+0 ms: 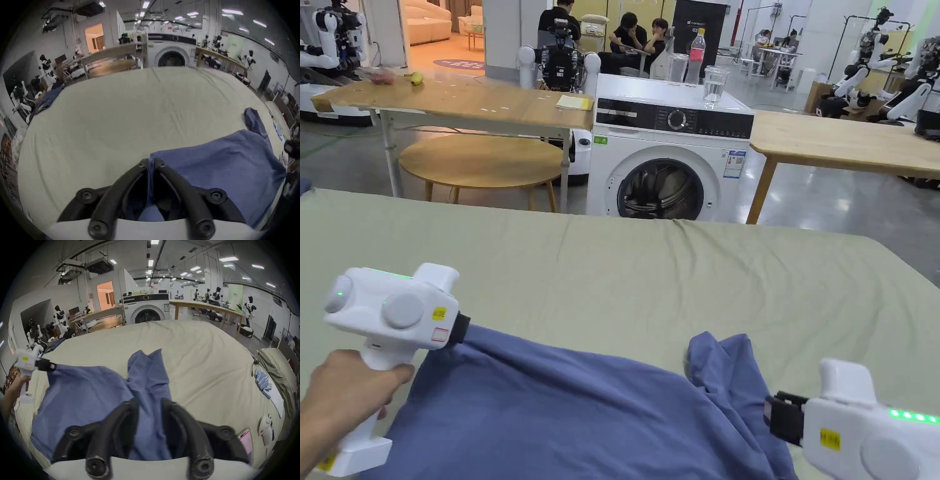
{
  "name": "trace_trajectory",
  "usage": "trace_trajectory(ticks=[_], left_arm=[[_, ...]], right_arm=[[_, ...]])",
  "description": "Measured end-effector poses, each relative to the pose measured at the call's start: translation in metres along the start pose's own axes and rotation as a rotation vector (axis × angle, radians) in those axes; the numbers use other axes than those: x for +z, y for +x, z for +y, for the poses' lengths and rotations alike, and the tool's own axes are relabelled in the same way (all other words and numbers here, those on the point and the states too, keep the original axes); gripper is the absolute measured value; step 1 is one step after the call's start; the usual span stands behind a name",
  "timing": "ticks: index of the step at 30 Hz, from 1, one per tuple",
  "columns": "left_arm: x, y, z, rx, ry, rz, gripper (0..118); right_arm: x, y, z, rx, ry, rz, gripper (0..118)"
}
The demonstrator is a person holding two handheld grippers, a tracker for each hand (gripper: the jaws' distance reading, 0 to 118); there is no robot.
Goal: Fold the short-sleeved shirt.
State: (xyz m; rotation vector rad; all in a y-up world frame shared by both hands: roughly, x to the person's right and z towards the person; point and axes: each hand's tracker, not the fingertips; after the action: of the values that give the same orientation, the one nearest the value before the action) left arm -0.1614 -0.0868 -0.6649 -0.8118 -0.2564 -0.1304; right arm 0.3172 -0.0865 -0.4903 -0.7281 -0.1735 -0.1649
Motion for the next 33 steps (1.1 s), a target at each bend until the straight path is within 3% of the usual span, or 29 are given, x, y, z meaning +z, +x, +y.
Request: trace_trajectory(ticks=[1, 3, 12, 16, 21, 24, 25, 26, 33], left_arm=[[0.011, -0.004, -0.002, 0.016, 0.025, 0.009, 0], [0.034, -0.010, -0.007, 0.030, 0.044, 0.008, 0], [0.075, -0.018, -0.036, 0.055, 0.051, 0.020, 0], [0.081, -0.023, -0.047, 0.075, 0.047, 0.022, 0], [0.089, -0.027, -0.053, 0.093, 0.053, 0.025, 0], [0.092, -0.024, -0.054, 0.094, 0.056, 0.027, 0], [0.093, -0.023, -0.054, 0.092, 0.055, 0.028, 0], [0.094, -0.023, -0.054, 0.089, 0.056, 0.028, 0], [0.129, -0.026, -0.046, 0.087, 0.104, 0.033, 0]], right_arm=[[-0.007, 0.002, 0.007, 0.009, -0.015, -0.022, 42], [-0.028, 0.008, 0.021, 0.042, -0.091, -0.041, 55], [-0.126, 0.014, 0.020, 0.013, -0.409, 0.000, 56], [-0.124, 0.015, 0.021, -0.019, -0.378, 0.000, 55], [-0.116, 0.002, 0.013, 0.051, -0.356, -0.026, 46], [-0.111, -0.008, 0.010, 0.070, -0.346, -0.022, 24], [-0.111, -0.009, 0.009, 0.086, -0.345, -0.003, 6], [-0.110, -0.011, 0.009, 0.093, -0.347, 0.017, 3], [-0.044, -0.001, 0.029, 0.066, -0.073, 0.037, 1]])
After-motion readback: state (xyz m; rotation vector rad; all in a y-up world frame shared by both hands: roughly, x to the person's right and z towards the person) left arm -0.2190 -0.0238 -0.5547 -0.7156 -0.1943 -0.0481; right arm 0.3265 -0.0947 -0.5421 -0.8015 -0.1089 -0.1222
